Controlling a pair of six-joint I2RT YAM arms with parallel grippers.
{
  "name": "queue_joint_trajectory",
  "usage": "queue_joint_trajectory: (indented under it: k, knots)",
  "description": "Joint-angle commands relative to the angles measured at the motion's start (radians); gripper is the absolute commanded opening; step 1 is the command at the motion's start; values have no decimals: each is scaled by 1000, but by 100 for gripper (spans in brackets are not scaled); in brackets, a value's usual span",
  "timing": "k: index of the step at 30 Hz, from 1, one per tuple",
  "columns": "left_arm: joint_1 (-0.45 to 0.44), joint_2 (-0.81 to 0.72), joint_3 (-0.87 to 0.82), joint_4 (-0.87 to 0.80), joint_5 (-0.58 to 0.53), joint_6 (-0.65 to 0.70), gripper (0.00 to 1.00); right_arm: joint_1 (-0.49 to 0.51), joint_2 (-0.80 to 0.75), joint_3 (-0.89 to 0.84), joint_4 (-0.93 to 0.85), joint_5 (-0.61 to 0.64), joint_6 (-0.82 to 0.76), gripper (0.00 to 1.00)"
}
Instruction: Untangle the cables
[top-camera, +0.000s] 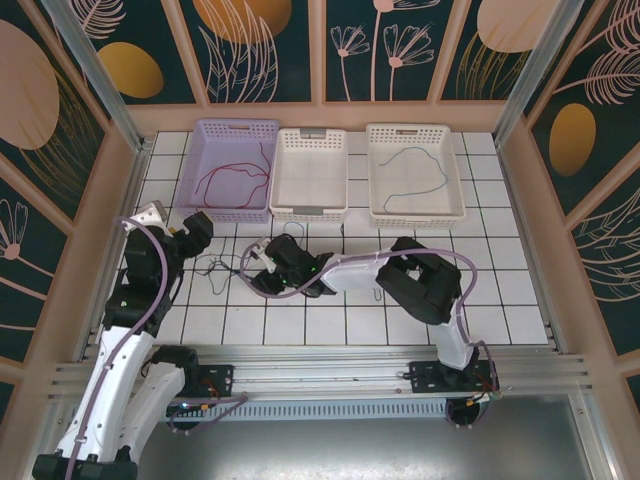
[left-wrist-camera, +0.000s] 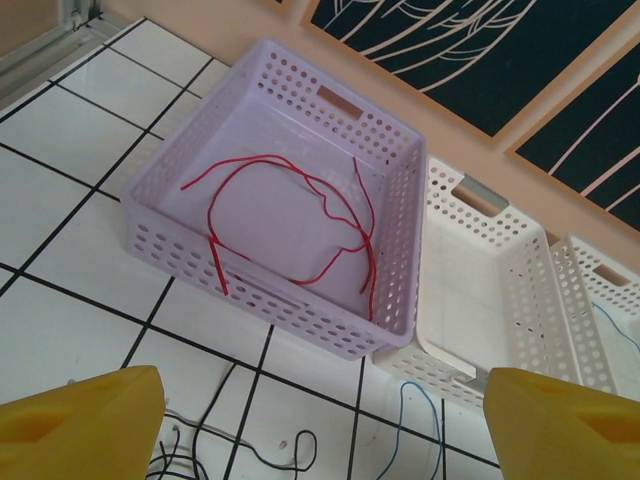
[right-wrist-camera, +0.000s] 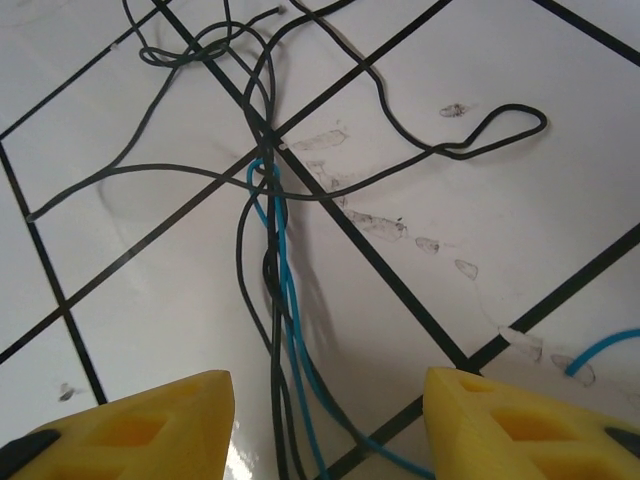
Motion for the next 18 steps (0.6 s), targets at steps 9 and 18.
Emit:
queue_joint_trajectory:
  k: [9,18]
  knots:
    - [0,-9,-17,-13,-8,11,83,16,74,30,-32,11,-39,49]
    - [0,-9,-31,21,76,7,82,9,68,19,-38,-26,-47,12]
